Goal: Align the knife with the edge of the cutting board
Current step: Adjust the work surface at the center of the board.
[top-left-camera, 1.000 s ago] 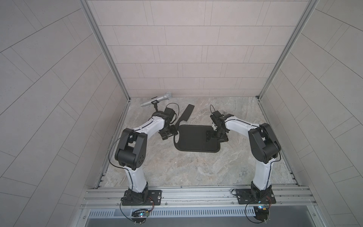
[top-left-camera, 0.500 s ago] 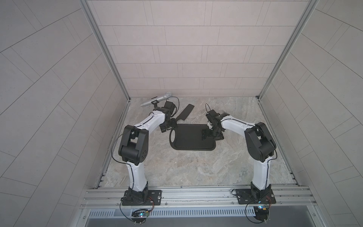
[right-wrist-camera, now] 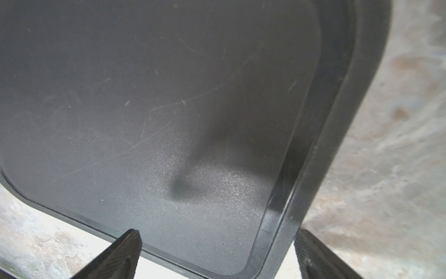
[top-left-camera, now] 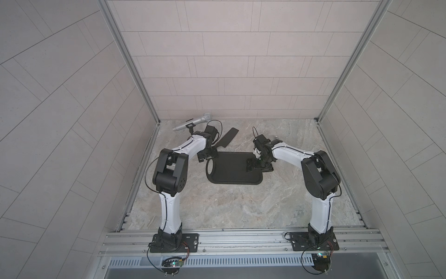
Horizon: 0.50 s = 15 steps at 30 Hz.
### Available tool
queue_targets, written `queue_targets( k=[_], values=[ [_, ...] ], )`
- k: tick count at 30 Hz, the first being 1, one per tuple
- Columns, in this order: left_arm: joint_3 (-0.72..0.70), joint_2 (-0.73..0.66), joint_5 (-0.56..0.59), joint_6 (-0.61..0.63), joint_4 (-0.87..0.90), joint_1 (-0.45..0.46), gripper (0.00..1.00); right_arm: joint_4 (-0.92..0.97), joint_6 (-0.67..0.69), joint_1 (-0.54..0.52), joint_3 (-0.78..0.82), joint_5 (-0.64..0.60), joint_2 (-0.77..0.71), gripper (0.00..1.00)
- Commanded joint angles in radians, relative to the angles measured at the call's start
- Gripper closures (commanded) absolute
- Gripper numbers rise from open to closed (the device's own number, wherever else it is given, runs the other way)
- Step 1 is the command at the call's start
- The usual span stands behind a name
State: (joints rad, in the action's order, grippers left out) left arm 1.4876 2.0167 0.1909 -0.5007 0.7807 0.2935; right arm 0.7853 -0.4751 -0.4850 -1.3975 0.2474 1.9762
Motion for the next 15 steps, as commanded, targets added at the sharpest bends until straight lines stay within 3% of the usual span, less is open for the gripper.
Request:
queue_targets(
  k=[1,15],
  values=[
    [-0.056,-0.045,0.006,-0.013,0.026,-0.005,0.35,-0.044,0.012,-0.008,0.043,0.047,0.011,0.00],
    [-0.101,-0.002,0.034,-0.031,0.101,-0.012,0.51,-0.059,0.034,0.006,0.096,0.057,0.002,0.00]
  ],
)
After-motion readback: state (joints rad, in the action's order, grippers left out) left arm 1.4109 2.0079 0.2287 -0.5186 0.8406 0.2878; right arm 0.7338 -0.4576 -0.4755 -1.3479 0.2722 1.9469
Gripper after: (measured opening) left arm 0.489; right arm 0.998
